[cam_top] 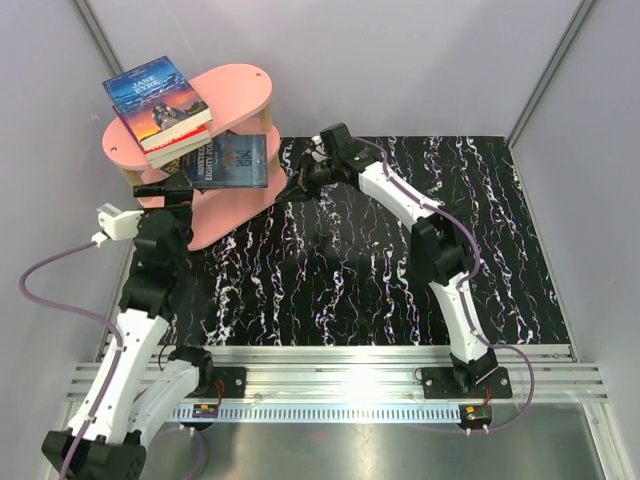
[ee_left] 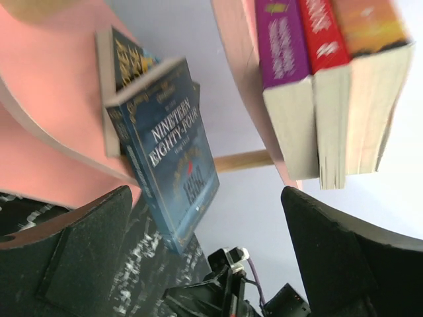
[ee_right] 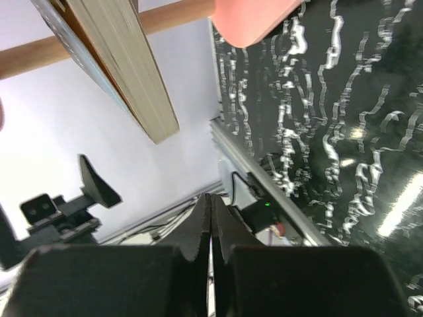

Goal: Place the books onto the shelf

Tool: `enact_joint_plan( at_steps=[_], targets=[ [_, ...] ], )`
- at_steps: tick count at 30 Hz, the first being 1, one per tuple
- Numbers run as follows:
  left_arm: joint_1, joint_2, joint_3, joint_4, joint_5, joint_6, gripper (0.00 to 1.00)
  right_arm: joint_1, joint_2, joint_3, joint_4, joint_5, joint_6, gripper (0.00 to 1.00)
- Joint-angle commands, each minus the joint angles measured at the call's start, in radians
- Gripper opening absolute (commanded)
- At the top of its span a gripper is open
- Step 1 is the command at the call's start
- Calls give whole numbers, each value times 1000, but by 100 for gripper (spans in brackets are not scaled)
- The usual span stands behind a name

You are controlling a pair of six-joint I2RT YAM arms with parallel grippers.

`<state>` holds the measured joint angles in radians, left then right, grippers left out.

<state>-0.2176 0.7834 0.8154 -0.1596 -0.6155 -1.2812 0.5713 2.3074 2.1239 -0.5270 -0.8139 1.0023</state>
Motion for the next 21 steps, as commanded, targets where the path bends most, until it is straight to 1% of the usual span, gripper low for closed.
enact_joint_plan(
  at_steps=[1,3,5,6,7,8,11,16,21],
  targets=[
    [18,-55,34,-95,10,187,99,28,41,54,129,-65,119,0],
    [20,-68,60,-181,0,267,99,35,63,85,188,-73,183,0],
    [18,-93,77,-253,-13,305,99,45,101,131,200,-76,212,0],
    [20,-104,77,-277,-21,319,99,50,118,187,202,-76,235,0],
    [20,-130,76,-319,-30,319,99,55,151,217,203,-76,246,0],
    [20,-147,56,-328,-30,321,99,58,168,269,202,-74,269,0],
    [20,-202,22,-360,-26,313,99,65,219,332,229,-73,326,0],
    [20,-236,10,-417,-20,318,99,70,270,383,298,-56,392,0],
    [20,-246,5,-465,10,292,99,71,334,476,357,-7,476,1]
  ],
)
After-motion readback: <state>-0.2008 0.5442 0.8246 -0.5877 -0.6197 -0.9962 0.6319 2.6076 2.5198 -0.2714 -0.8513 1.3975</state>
